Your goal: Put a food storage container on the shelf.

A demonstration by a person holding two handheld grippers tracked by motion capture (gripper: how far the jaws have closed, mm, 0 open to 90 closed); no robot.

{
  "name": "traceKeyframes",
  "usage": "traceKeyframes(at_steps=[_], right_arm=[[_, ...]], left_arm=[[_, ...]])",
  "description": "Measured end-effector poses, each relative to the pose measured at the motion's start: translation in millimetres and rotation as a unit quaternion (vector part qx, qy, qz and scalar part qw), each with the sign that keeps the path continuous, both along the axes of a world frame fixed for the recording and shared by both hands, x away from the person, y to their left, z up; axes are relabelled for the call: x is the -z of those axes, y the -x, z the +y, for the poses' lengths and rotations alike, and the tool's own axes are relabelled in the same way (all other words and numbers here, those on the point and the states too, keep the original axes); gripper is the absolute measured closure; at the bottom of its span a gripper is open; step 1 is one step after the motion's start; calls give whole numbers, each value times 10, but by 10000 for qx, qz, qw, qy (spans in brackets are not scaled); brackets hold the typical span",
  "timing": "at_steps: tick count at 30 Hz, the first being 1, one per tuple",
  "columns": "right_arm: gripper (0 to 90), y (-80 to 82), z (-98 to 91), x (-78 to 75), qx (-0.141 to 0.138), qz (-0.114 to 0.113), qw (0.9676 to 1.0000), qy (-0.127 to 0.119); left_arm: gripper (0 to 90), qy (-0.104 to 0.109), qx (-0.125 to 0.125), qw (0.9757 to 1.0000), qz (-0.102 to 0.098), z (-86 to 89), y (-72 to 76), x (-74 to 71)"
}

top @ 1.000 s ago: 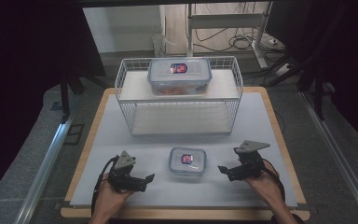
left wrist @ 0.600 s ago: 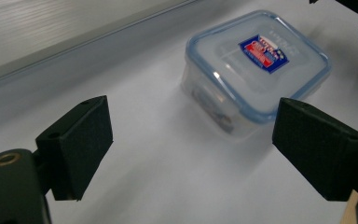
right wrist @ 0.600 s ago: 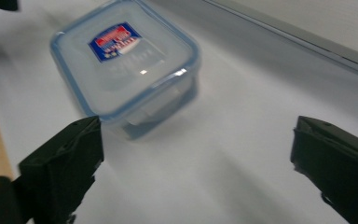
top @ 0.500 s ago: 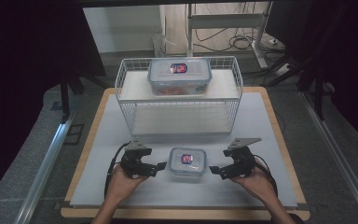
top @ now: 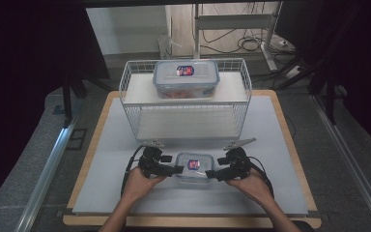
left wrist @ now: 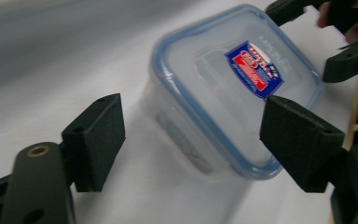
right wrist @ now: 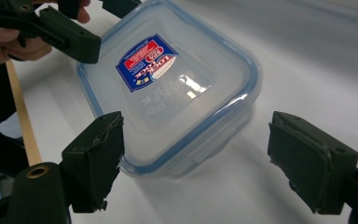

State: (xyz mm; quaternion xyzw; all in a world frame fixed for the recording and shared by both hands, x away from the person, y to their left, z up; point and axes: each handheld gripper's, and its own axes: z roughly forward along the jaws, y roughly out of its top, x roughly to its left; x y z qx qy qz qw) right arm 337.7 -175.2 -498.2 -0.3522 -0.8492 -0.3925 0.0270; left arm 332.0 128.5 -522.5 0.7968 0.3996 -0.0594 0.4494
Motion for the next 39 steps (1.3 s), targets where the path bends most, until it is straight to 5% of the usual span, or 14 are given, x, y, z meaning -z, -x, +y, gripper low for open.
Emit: traceKeyframes(at_steps=[5,9,20,26,39], right_arm=[[279,-64,25,76,39,587,9980,-252],[325,-61,7,83,57,787,9963,-337],[539,15,-136,55,6,745,9946,-718],[550,47,-149,97,21,873,9918,-930],[575,72,-166,94,-124,771,9915,-1040]], left_arm=[[250,329,212,9987,340,-32,-19,68],[289,210,141,9992,306,-47,24,23],[480,455,71,9988,189,84,184,-16],[525,670,68,9974,240,154,248,16],[539,823,-30,9961,323,184,294,36]])
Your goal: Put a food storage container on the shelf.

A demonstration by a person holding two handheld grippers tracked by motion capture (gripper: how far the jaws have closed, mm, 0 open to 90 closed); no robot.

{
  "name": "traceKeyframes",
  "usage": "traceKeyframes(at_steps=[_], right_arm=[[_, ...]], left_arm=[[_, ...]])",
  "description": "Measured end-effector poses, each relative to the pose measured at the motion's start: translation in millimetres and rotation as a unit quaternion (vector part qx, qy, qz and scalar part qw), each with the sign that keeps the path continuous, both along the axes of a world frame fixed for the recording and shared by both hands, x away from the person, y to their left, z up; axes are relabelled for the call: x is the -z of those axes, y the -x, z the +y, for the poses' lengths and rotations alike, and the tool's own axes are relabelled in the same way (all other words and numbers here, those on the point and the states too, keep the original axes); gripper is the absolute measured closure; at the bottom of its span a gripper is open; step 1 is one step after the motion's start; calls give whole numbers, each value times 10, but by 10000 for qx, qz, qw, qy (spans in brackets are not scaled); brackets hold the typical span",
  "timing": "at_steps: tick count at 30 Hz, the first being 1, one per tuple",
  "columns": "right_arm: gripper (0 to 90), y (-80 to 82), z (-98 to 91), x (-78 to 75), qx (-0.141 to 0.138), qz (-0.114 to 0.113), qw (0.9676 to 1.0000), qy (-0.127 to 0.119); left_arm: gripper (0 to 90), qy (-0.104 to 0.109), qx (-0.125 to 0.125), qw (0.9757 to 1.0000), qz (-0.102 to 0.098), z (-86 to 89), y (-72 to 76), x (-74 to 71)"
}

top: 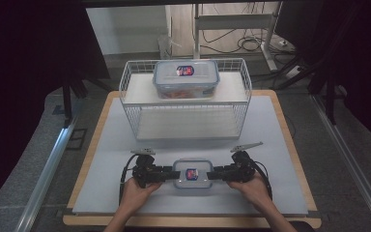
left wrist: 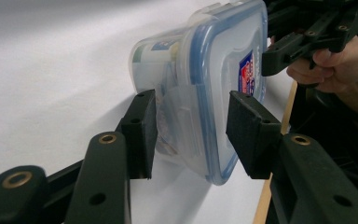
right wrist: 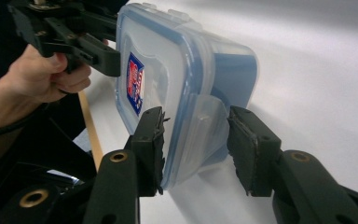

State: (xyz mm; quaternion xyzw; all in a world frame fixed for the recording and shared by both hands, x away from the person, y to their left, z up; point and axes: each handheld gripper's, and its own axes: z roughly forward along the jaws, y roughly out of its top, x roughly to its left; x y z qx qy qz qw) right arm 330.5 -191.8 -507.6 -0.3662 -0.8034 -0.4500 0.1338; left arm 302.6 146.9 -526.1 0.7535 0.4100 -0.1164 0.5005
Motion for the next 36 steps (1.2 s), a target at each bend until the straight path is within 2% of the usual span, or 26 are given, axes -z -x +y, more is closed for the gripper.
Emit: traceKeyframes(at_steps=[7,9,15,18,20,21,23,29,36], right_arm=[[584,-12,-22,15,-18,93,9999,-111],[586,-11,-21,15,2,100,9999,-132],[589,-10,-24,-45,45,-6,9998,-209],[589,-9,-31,-133,28,-162,9995,-284],[589,-18,-38,-185,34,-224,9991,-358],[590,-25,-48,-206,36,-215,9988,-449],[589,-33,-41,-254,30,-312,9986,-418],[589,-75,-47,-386,90,-417,9981,-436],[589,-167,-38,-646,184,-544,9968,-560]], left_arm=[[552,275,2,9995,146,49,-25,51],[553,298,-14,9994,165,54,-29,52],[553,311,-32,9995,-38,62,-38,-50],[559,418,-49,9989,-191,83,-38,-140],[574,573,-80,9980,-267,110,-42,-194],[577,567,-80,9979,-309,113,-48,-223],[574,462,-76,9981,-398,100,-59,-274],[574,518,-111,9975,-475,92,-106,-393],[574,479,-111,9963,-698,98,-164,-655]])
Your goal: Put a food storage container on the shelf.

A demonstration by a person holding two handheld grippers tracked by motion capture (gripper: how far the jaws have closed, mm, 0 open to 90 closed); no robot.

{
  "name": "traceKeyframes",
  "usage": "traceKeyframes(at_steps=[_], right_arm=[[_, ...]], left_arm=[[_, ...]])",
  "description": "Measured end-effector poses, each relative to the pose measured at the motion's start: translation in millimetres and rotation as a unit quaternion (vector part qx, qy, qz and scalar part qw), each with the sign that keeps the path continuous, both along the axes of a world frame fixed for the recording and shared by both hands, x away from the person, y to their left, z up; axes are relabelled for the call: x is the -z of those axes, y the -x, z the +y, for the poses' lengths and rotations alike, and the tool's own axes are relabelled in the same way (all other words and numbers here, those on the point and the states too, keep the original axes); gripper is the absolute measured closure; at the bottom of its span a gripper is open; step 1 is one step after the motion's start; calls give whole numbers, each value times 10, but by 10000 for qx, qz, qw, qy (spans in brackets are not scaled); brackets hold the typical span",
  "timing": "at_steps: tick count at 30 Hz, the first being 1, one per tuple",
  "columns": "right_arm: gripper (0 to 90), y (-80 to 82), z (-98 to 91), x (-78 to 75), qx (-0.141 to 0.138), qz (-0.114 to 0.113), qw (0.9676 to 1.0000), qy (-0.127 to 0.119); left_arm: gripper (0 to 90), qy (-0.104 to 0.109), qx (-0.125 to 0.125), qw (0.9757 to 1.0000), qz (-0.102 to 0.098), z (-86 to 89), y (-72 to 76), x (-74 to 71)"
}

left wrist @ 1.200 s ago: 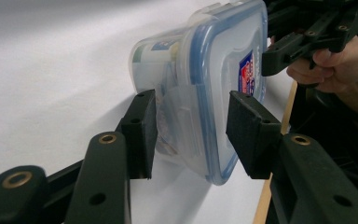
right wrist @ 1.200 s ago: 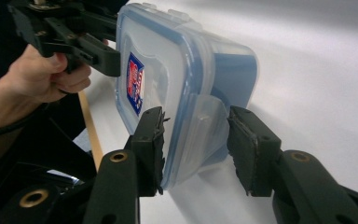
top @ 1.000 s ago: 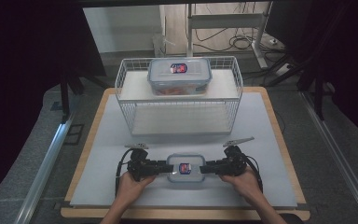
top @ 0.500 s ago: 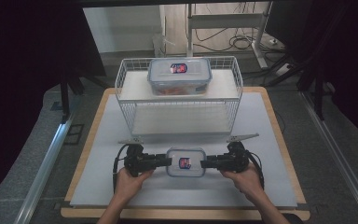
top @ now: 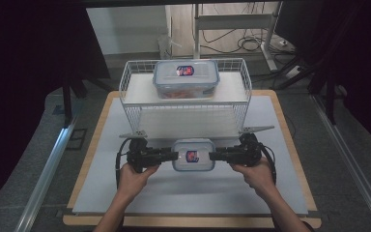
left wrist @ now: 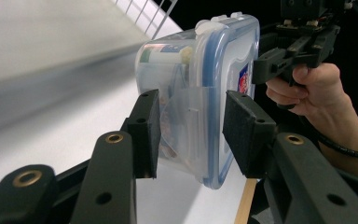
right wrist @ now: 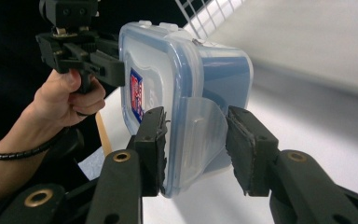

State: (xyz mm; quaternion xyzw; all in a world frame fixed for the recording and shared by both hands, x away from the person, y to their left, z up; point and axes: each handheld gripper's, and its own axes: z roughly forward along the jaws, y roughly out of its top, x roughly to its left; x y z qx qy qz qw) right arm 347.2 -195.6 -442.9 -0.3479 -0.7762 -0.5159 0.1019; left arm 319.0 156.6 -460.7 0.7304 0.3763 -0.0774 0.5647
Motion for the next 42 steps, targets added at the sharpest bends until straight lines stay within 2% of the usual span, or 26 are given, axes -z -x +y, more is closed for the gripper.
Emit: traceKeyframes(at_steps=[5,12,24,35,42], right_arm=[[585,-63,2,-257,99,-187,9997,-97],[585,-155,10,-540,129,-348,9992,-165],[584,-403,69,-989,231,-428,9983,-325],[583,-659,177,-1430,296,-550,9969,-480],[580,-876,256,-1697,388,-647,9957,-543]], left_arm=[[574,-98,-13,9997,-240,-14,-43,-273],[573,-101,-67,9992,-386,-5,-145,-565],[569,-120,-177,9986,-483,54,-397,-1079],[567,-44,-365,9974,-612,165,-649,-1578],[567,60,-483,9968,-642,229,-863,-1810]])
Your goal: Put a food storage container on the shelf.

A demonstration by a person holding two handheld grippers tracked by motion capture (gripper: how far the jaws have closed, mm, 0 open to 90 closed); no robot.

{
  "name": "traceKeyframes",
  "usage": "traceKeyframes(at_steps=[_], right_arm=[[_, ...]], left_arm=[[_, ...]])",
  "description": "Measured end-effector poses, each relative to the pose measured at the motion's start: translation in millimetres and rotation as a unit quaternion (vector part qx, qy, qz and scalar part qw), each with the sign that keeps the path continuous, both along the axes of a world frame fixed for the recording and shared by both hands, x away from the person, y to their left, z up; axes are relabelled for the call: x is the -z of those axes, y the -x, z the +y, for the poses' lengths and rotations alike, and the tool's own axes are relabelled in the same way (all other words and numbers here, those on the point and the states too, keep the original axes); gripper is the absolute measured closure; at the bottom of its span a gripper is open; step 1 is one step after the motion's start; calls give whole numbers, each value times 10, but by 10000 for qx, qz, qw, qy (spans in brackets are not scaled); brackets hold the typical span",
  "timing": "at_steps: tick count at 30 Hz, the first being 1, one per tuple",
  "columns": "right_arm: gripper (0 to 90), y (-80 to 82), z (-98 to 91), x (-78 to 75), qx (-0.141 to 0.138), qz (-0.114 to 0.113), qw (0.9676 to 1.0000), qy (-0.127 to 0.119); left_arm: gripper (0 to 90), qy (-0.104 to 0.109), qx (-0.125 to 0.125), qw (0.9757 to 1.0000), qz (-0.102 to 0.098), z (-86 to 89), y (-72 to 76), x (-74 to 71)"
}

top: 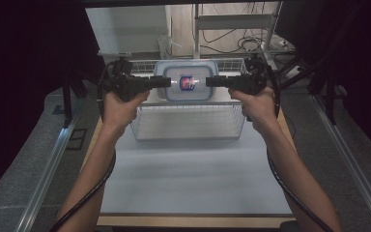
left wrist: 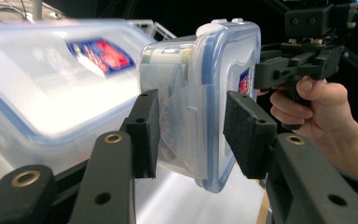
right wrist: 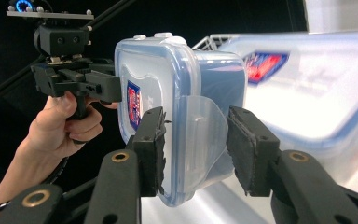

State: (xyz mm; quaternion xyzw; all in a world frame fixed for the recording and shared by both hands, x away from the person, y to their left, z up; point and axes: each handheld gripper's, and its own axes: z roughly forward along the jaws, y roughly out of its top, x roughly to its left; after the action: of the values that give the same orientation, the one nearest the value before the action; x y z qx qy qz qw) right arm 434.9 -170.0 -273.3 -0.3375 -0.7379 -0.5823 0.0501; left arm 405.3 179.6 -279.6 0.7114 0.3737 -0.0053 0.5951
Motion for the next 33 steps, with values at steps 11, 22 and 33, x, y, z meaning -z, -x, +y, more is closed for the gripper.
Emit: traceKeyframes(at_steps=[11,22,33], right_arm=[[578,-369,60,-86,43,83,9999,-137],[575,-531,70,-9,69,338,9991,-260],[511,-525,192,-47,315,63,9994,159]], left_arm=[[564,97,-193,9997,106,41,-300,-79],[560,177,-326,9991,195,48,-398,-10],[511,-277,-625,9976,147,-31,-407,-6]])
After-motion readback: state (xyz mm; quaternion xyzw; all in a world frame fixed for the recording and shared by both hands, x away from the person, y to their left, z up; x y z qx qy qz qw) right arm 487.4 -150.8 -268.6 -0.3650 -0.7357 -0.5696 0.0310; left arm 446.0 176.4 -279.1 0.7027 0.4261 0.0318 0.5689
